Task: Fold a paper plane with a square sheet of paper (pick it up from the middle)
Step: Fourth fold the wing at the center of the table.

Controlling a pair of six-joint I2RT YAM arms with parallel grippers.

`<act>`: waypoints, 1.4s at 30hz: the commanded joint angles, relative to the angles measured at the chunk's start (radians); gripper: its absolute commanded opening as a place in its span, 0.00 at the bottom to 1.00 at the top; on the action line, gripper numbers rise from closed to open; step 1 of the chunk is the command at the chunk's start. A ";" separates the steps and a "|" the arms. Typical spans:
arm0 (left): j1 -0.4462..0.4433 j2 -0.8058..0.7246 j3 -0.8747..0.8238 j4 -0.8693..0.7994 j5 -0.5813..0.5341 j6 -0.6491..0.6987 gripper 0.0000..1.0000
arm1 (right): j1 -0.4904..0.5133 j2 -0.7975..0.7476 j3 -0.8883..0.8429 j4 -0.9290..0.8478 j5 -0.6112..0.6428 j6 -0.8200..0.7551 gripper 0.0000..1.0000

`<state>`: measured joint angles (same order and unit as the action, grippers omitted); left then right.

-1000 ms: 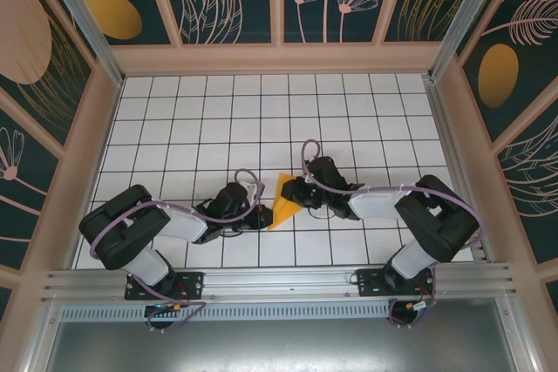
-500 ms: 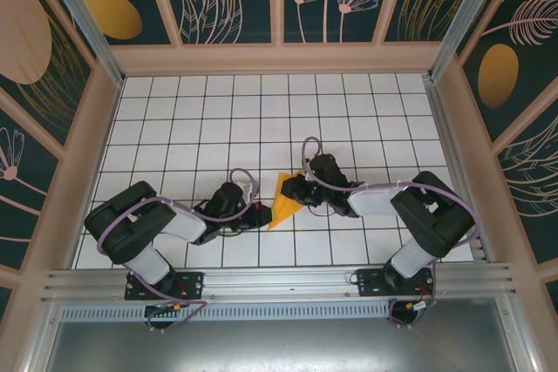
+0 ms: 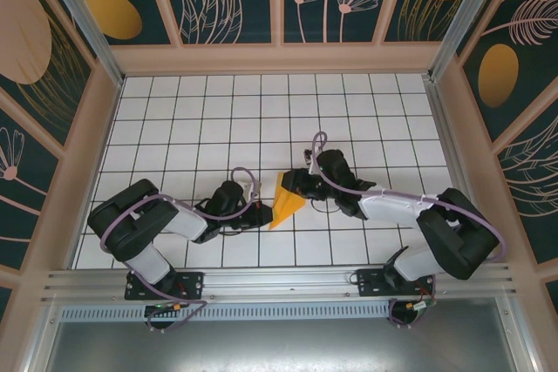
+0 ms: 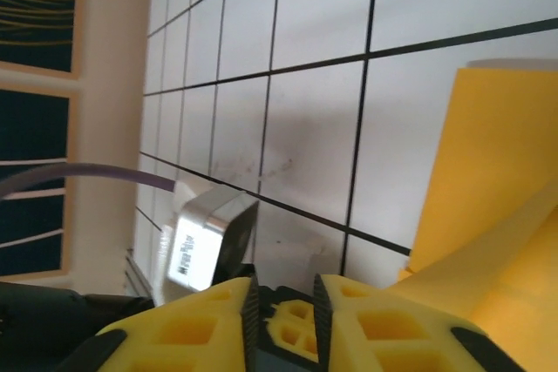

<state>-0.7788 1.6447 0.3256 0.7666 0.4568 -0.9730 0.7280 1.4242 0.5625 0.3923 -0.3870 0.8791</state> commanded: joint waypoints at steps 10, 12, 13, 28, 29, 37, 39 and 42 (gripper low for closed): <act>-0.005 0.064 0.030 -0.061 0.039 0.013 0.00 | 0.008 0.180 0.034 0.070 -0.043 0.019 0.16; -0.007 0.064 0.036 -0.080 0.033 0.022 0.00 | 0.008 0.202 0.045 0.064 -0.032 0.029 0.16; -0.006 0.058 0.038 -0.094 0.022 0.029 0.00 | 0.009 0.206 0.046 0.064 -0.025 0.029 0.16; -0.006 -0.095 0.081 -0.196 -0.043 0.098 0.18 | 0.011 0.229 0.035 0.082 -0.031 0.052 0.16; -0.006 -0.094 0.082 -0.197 -0.042 0.099 0.18 | 0.011 0.229 0.034 0.082 -0.031 0.051 0.16; -0.006 -0.055 0.084 -0.205 -0.044 0.080 0.00 | 0.013 0.236 0.032 0.071 -0.016 0.050 0.15; -0.007 -0.045 0.085 -0.228 -0.060 0.073 0.00 | 0.012 0.237 0.032 0.066 -0.009 0.046 0.16; -0.006 -0.008 0.082 -0.215 -0.043 0.058 0.00 | 0.011 0.248 0.037 0.058 0.002 0.043 0.16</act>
<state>-0.7845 1.5974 0.3943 0.5747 0.4133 -0.8978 0.7326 1.6508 0.5869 0.4450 -0.4091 0.9230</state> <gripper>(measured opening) 0.051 0.161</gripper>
